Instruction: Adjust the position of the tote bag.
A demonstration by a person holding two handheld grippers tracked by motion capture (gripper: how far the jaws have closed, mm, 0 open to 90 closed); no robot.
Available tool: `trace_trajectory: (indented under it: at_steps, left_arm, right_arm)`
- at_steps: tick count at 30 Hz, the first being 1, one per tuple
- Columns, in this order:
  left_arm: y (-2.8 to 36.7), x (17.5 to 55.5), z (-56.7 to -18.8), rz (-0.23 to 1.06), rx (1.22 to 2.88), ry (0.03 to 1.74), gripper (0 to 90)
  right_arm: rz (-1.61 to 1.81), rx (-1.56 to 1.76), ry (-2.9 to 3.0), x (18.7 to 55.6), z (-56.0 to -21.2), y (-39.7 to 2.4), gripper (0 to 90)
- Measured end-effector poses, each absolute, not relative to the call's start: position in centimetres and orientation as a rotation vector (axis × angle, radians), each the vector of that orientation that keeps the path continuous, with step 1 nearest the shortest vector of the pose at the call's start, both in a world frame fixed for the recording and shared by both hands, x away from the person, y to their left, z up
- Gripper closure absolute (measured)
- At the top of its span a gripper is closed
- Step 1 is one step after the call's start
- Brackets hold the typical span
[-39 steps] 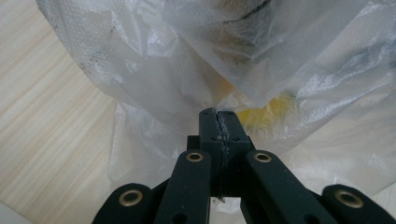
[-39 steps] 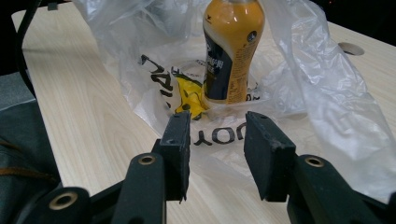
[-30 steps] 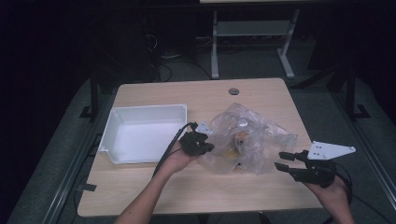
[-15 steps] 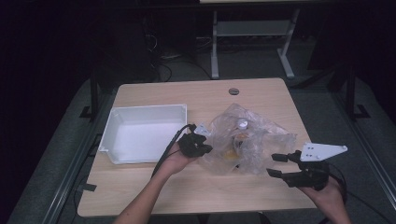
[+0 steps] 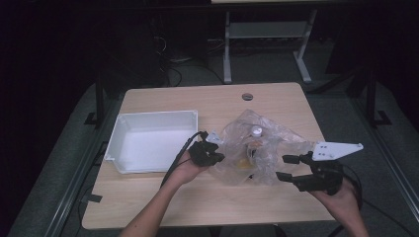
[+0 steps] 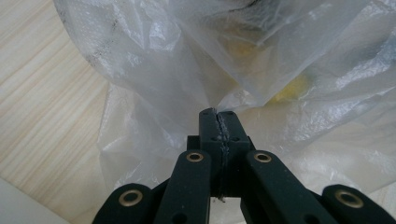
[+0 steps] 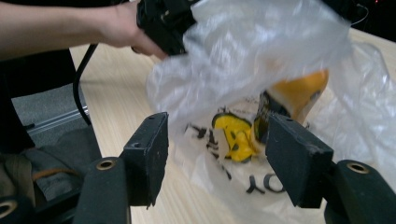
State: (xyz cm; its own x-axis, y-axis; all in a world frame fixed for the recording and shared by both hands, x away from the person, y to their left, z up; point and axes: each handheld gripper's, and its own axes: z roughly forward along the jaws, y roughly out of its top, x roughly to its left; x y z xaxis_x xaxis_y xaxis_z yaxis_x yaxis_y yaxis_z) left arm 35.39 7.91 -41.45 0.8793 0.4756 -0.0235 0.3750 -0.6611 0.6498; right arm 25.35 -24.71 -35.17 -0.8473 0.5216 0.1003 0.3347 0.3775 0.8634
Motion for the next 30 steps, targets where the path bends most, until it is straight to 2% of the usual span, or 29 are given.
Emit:
trace_trajectory:
  at_steps: [6,9,18,20,23,30]
  left_arm:
    - [7.9,35.4,-41.3,0.199,2.363,0.611,89.8]
    - [8.0,35.4,-41.3,0.202,2.359,0.609,89.8]
    - [8.4,35.4,-41.1,0.191,2.349,0.608,89.7]
    - [8.6,35.5,-40.9,0.197,2.35,0.603,87.9]
    - [9.0,35.4,-40.5,0.192,2.339,0.606,82.9]
    - [9.8,35.1,-38.4,0.192,2.308,0.592,71.4]
  right_arm:
    - [1.436,0.774,2.454,26.3,-34.0,-23.4,40.5]
    - [1.405,0.782,2.468,26.9,-34.2,-22.7,46.3]
    - [1.413,0.778,2.482,28.0,-35.0,-21.5,80.0]
    - [1.411,0.763,2.487,28.1,-35.1,-21.2,85.1]
    - [1.395,0.747,2.49,28.2,-35.3,-20.8,88.1]
    - [1.368,0.738,2.496,28.4,-35.7,-20.1,88.8]
